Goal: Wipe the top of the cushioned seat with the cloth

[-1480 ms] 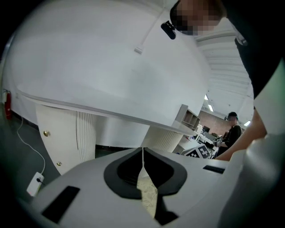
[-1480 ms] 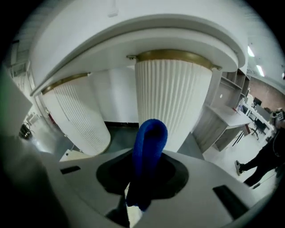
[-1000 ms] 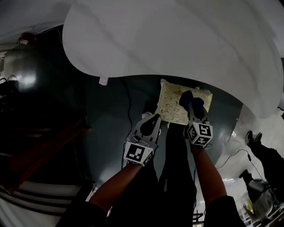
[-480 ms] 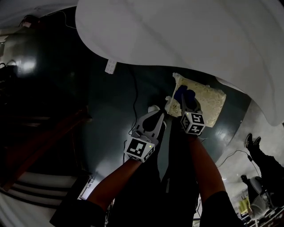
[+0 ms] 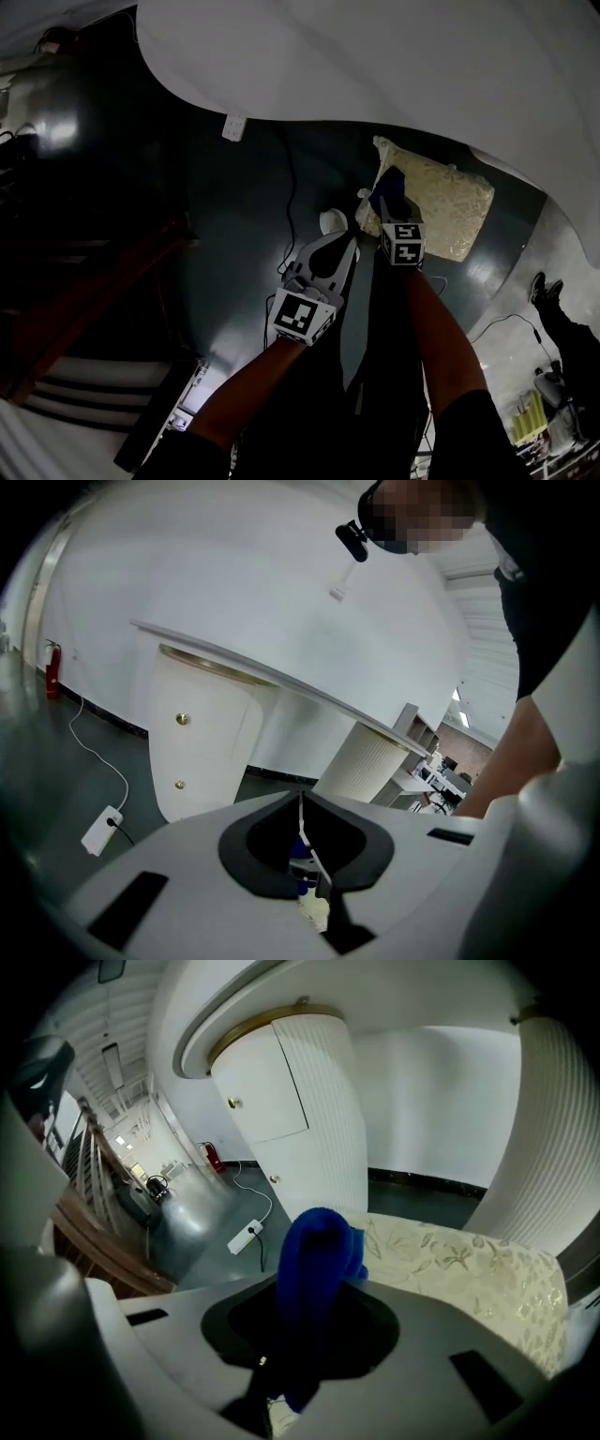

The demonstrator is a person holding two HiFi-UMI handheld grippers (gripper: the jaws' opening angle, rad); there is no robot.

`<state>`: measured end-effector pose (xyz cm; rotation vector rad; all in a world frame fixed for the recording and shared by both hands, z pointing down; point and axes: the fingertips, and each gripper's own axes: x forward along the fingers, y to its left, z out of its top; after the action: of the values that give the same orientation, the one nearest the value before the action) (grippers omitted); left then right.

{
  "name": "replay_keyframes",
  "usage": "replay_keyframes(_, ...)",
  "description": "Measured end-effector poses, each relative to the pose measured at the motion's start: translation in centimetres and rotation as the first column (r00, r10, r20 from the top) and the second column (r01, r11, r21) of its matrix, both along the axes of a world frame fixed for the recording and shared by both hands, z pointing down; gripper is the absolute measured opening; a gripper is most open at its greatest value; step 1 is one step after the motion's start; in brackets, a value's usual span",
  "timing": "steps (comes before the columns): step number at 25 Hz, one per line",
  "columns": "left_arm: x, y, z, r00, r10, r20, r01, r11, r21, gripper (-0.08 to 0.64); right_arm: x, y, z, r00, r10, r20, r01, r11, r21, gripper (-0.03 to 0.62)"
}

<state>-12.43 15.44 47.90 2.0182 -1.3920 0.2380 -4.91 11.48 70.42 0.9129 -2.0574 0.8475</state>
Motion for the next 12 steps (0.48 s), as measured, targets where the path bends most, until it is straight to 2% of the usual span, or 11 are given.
replay_keyframes(4,1.7,0.6,0.3,1.0,0.024,-0.005,-0.024,0.999,-0.021,0.023,0.1,0.1,-0.3,0.999,-0.032,-0.016,0.032,0.999,0.011,0.098)
replay_keyframes(8,4.2,0.3,0.4,0.997,0.067,-0.048,-0.069,0.997,-0.032,0.023,0.8,0.2,-0.4,0.998,-0.061,-0.024,0.061,0.998,0.002,0.097)
replay_keyframes(12,5.5,-0.2,0.2,0.996,0.085,-0.04,-0.086,0.996,-0.021,0.023,1.4,0.1,-0.5,0.993,-0.104,-0.058,0.105,0.994,0.008,0.097)
